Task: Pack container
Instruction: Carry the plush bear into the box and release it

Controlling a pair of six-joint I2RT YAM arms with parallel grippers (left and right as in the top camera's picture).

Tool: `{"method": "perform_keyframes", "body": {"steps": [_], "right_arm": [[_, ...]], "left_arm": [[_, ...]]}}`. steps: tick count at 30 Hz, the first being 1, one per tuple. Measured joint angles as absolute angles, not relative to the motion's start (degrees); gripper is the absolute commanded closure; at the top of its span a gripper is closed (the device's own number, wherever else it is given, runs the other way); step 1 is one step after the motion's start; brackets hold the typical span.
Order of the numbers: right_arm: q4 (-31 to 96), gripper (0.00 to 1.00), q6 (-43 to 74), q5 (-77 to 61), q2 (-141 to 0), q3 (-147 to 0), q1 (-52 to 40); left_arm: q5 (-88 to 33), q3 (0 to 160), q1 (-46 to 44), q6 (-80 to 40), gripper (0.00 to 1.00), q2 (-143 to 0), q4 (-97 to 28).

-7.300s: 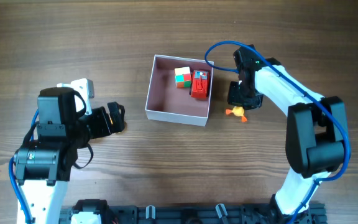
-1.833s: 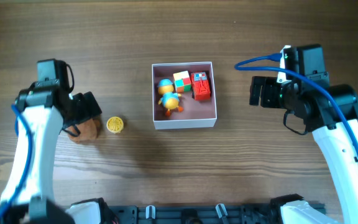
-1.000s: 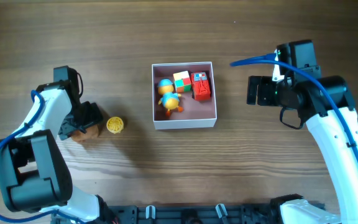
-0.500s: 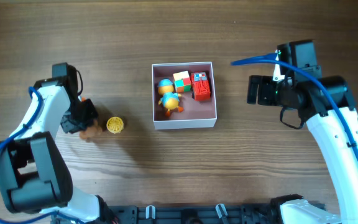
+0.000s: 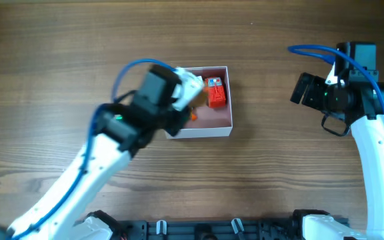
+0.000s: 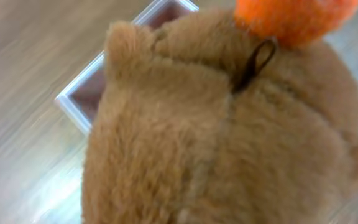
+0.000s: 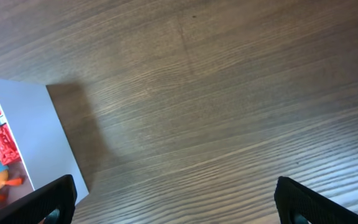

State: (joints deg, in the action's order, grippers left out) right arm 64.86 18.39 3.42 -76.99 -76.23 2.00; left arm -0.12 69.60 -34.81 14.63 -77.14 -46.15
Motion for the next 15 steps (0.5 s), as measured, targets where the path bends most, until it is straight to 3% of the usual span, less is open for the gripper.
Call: {"method": "perform_keyframes", "body": {"steps": [6, 8, 10, 13, 15], "right_arm": [[65.39, 0.00, 18.39, 3.01, -76.93, -76.23, 1.98], [65.41, 0.00, 18.39, 3.01, -76.93, -76.23, 2.00], [65.39, 0.00, 18.39, 3.01, -76.93, -76.23, 2.00], [65.41, 0.00, 18.37, 3.01, -76.93, -76.23, 2.00], [65.41, 0.00, 18.35, 3.01, -76.93, -76.23, 2.00]], "left_arm": [[0.45, 69.60, -36.58, 19.42, 0.77, -93.51, -41.89], [1.30, 69.60, -36.58, 19.66, 0.55, -96.51, -41.58], [2.28, 69.58, -36.58, 20.03, 0.41, -98.37, -41.52], [2.87, 69.58, -36.58, 20.23, 0.00, -98.37, -41.50], [3.77, 69.60, -36.45, 20.14, 0.00, -98.30, -40.93]]}}
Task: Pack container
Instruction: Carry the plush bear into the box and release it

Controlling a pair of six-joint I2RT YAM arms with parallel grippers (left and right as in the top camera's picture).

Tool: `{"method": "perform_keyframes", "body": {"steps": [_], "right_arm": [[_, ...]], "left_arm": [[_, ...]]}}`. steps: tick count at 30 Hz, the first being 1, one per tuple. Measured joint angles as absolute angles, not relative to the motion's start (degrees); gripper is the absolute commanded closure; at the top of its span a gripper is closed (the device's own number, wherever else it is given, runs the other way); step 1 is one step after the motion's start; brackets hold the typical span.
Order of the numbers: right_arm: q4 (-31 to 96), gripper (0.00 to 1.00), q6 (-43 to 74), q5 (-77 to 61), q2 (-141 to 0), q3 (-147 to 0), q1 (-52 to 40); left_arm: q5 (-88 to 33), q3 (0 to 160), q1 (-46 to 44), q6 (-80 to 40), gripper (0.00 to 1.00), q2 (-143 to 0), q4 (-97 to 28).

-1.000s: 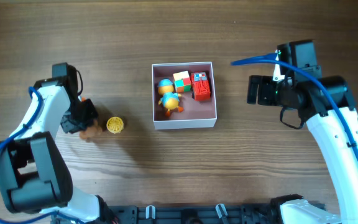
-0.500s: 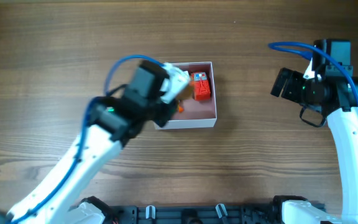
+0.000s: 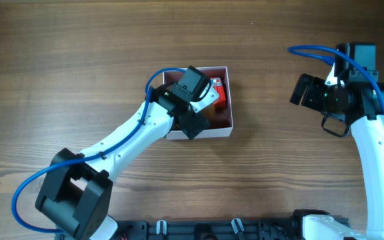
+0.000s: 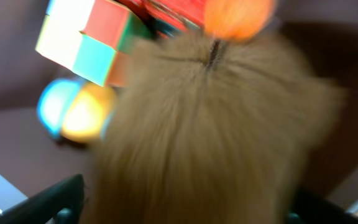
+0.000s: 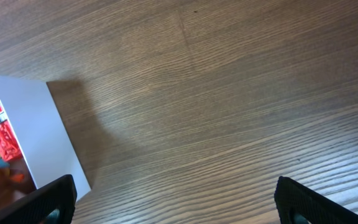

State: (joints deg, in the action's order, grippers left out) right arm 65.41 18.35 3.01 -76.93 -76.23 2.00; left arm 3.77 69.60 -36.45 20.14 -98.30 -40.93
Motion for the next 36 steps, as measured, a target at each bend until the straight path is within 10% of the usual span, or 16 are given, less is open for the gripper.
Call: {"method": "perform_keyframes", "body": {"steps": [11, 17, 36], "right_arm": [[65.36, 0.00, 18.33, 3.03, -76.93, -76.23, 2.00], [65.36, 0.00, 18.33, 3.01, -76.93, -76.23, 2.00], [65.36, 0.00, 18.31, 2.37, -76.93, -76.23, 2.00]], "left_arm": [[9.15, 69.73, -36.27, 15.18, 0.02, -87.66, -41.32], [8.51, 70.30, -36.27, 7.79, 0.40, -84.77, -41.30], [7.11, 70.30, -39.42, 10.96, 0.27, -100.73, -32.73]]}}
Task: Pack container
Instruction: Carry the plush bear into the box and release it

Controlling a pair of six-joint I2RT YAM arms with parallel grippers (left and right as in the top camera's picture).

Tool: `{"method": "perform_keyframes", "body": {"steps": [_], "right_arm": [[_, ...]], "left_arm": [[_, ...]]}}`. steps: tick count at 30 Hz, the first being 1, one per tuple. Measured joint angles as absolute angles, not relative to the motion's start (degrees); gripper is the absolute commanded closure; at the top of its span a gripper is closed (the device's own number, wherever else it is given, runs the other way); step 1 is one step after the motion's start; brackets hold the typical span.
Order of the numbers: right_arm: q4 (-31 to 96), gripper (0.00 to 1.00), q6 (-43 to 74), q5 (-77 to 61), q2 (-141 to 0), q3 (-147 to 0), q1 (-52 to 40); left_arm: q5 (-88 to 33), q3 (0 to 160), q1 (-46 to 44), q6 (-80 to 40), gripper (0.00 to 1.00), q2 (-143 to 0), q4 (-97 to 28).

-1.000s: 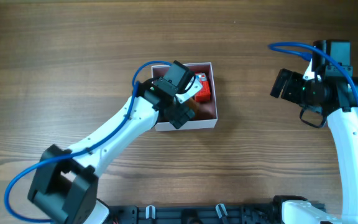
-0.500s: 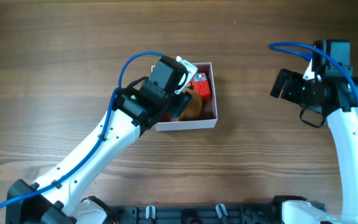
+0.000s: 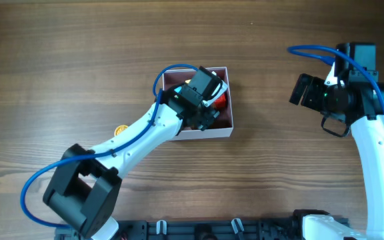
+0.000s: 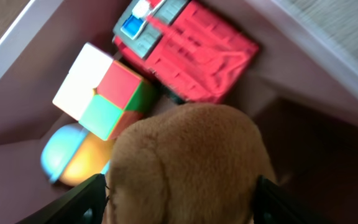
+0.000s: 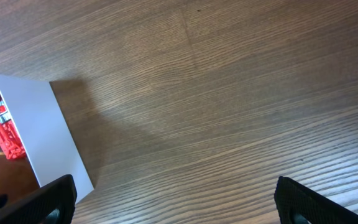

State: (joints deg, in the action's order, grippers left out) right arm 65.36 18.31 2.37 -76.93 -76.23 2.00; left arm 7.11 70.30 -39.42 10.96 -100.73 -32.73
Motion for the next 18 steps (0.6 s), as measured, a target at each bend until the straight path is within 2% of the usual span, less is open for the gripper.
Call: {"method": "perform_keyframes", "body": {"steps": [2, 6, 7, 9, 13, 15, 18], "right_arm": [[65.36, 0.00, 18.31, 2.37, -76.93, -76.23, 2.00], [65.41, 0.00, 18.31, 2.37, -76.93, -76.23, 2.00], [65.39, 0.00, 18.31, 2.37, -76.93, -76.23, 1.98], [65.36, 0.00, 18.31, 2.37, -76.93, -76.23, 2.00], [65.36, 0.00, 18.31, 2.37, -76.93, -76.23, 2.00], [65.39, 0.00, 18.31, 2.37, -76.93, -76.23, 2.00], [65.36, 0.00, 18.31, 2.37, -76.93, -76.23, 1.98]], "left_arm": [[9.08, 70.35, -39.27, 11.05, 0.33, -100.90, -33.67], [12.62, 70.85, -35.88, 6.72, 0.58, -100.88, -42.13], [13.06, 71.02, -34.74, 4.99, 0.68, -100.88, -44.12], [14.11, 71.26, -31.33, -0.49, 0.74, -100.84, -47.75], [15.49, 71.26, -29.45, -3.75, 0.74, -100.84, -48.27], [15.66, 71.26, -29.85, -4.43, 0.96, -100.84, -47.81], [16.05, 71.26, -31.38, -5.30, 0.96, -100.84, -46.94]]}}
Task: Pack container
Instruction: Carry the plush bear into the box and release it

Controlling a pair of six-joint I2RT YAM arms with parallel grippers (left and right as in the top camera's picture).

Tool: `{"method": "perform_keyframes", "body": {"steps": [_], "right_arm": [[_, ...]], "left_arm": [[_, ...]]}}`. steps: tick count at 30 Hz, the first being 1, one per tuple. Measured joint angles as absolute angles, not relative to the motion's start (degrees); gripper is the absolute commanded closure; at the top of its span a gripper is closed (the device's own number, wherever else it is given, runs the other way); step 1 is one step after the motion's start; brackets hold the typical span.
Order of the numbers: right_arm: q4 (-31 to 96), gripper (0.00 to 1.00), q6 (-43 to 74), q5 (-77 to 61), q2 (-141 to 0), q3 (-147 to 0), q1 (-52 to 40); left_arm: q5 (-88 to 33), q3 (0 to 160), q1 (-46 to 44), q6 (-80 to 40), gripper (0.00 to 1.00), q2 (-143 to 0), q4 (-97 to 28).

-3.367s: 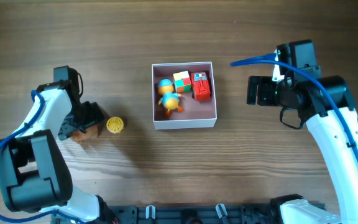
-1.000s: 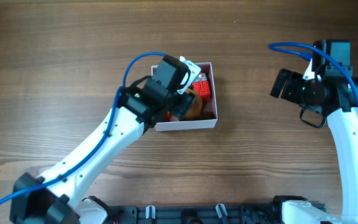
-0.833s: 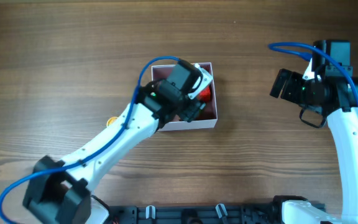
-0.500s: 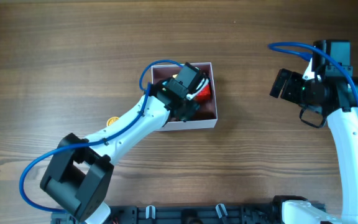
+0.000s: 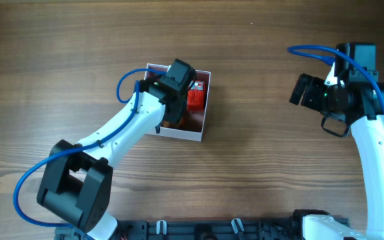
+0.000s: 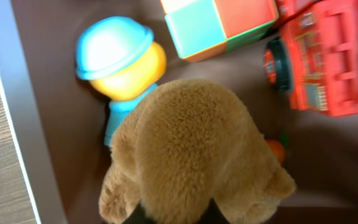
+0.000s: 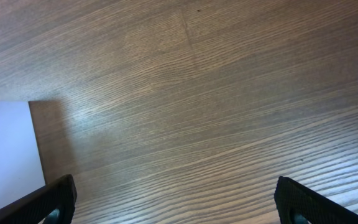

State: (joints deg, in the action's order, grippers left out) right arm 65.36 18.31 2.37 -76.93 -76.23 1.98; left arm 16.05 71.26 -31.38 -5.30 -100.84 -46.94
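The white box (image 5: 179, 135) with a dark floor lies skewed at mid-table. My left gripper (image 5: 173, 107) reaches down into it, shut on a brown plush bear (image 6: 194, 155); both dark fingertips pinch the bear's lower edge. The bear rests on the box floor beside a small figure with a blue hat (image 6: 118, 57), a coloured cube (image 6: 219, 22) and a red toy truck (image 6: 322, 62), with the box wall (image 6: 11, 112) to the left. My right gripper (image 5: 300, 89) hovers open over bare wood far to the right, nothing between its fingers (image 7: 51, 200).
The wooden table (image 5: 279, 173) stretches round the box on all sides. A corner of the white box (image 7: 8, 155) shows at the left edge of the right wrist view. The arms' base rail (image 5: 232, 228) runs along the front edge.
The box now sits further left and turned, with my left gripper still inside it. The plush is lower, next to the blue-hatted figure. The right arm has not moved.
My left gripper held the plush bear over the box's left edge. Then it was above the box's toys, then down inside the box. Now the bear lies on the floor among the toys and the box has shifted left. The right gripper stayed open throughout.
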Motion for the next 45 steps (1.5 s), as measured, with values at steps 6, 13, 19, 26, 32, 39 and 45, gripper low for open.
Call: {"method": "perform_keyframes", "body": {"steps": [6, 13, 19, 26, 32, 39, 45], "right_arm": [[65.36, 0.00, 18.31, 2.37, -76.93, -76.23, 2.00], [65.39, 0.00, 18.11, 2.37, -76.93, -76.23, 2.00], [65.39, 0.00, 17.72, 2.37, -76.93, -76.23, 2.00], [65.39, 0.00, 17.72, 2.37, -76.93, -76.23, 2.00], [65.41, 0.00, 17.69, 2.37, -76.93, -76.23, 2.00], [65.41, 0.00, 17.72, 2.37, -76.93, -76.23, 2.00], [65.43, 0.00, 17.69, 2.37, -76.93, -76.23, 1.98]], "left_arm": [[16.71, 71.26, -34.54, -5.32, 0.96, -100.84, -46.92], [18.31, 71.29, -33.98, -9.80, 0.96, -94.06, -48.71], [8.12, 71.33, -29.43, -18.02, 0.96, -92.51, -49.28], [-1.96, 71.31, -22.98, -19.84, 0.96, -92.51, -49.28], [-6.59, 71.33, -22.48, -18.41, 0.96, -92.51, -47.75], [-7.86, 68.95, -22.48, -17.87, 0.96, -92.79, -43.18], [-8.05, 64.05, -22.48, -17.82, 0.96, -94.65, -40.23]]}}
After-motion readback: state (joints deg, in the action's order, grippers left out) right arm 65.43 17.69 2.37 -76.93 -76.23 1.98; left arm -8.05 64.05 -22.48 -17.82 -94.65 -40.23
